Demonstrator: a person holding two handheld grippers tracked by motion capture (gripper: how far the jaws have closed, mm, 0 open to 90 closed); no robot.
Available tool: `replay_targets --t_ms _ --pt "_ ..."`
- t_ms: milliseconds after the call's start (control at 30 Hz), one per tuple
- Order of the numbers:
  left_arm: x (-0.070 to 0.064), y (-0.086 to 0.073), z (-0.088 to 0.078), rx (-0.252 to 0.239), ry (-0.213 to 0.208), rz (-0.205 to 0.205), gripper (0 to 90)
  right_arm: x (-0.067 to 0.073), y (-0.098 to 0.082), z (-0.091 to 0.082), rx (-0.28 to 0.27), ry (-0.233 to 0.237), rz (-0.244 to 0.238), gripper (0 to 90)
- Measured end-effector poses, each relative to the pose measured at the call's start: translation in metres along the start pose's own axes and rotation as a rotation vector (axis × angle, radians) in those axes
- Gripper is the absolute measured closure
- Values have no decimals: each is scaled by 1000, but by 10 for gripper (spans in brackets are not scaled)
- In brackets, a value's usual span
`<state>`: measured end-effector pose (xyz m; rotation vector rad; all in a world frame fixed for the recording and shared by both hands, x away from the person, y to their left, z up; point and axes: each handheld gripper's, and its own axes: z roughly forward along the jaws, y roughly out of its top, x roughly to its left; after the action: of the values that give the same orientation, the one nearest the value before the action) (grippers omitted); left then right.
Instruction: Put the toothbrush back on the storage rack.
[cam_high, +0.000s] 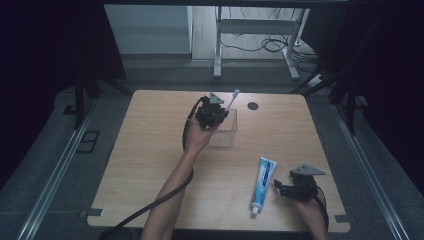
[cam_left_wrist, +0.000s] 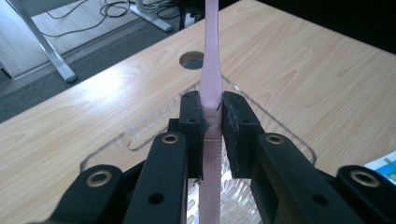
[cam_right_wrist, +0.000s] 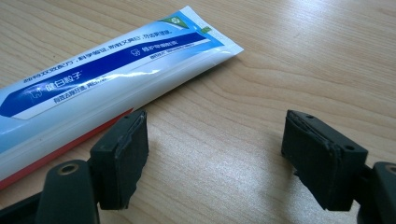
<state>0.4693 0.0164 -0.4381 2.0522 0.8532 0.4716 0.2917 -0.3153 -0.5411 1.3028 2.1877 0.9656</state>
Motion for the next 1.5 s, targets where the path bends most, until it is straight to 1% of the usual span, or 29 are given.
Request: replay_targets --t_ms 33,100,167,333,367,433,467,567,600,667,700,800,1000,1233,1300,1500 --pt "-1 -1 1 4 0 -3 791 0 0 0 0 0 0 235" --pt "-1 -3 3 16 2 7 790 0 0 0 0 0 0 235" --pt "-2 -5 6 21 6 5 789 0 0 0 0 0 0 235" --pt "-6 -6 11 44 15 21 786 0 0 0 0 0 0 235" --pt "-7 -6 12 52 15 26 786 0 0 0 0 0 0 235" --pt "-8 -7 16 77 20 49 784 0 0 0 0 0 0 235" --pt "-8 -7 16 77 20 49 784 0 0 0 0 0 0 235" --pt "-11 -8 20 108 34 66 783 0 0 0 0 0 0 235" --pt "-11 -8 20 108 34 66 782 0 0 0 0 0 0 235" --pt "-12 -8 22 132 37 68 782 0 0 0 0 0 0 235" --pt "-13 -9 23 132 37 60 782 0 0 0 0 0 0 235" --pt "-14 -8 24 144 45 79 781 0 0 0 0 0 0 235" --pt "-17 -8 25 156 61 99 777 0 0 0 0 0 0 235" --pt "-16 -8 25 157 63 97 751 0 0 0 0 0 0 235" --pt "-17 -8 25 152 62 89 747 0 0 0 0 0 0 235" --pt "-16 -7 23 141 64 89 689 0 0 0 0 0 0 235"
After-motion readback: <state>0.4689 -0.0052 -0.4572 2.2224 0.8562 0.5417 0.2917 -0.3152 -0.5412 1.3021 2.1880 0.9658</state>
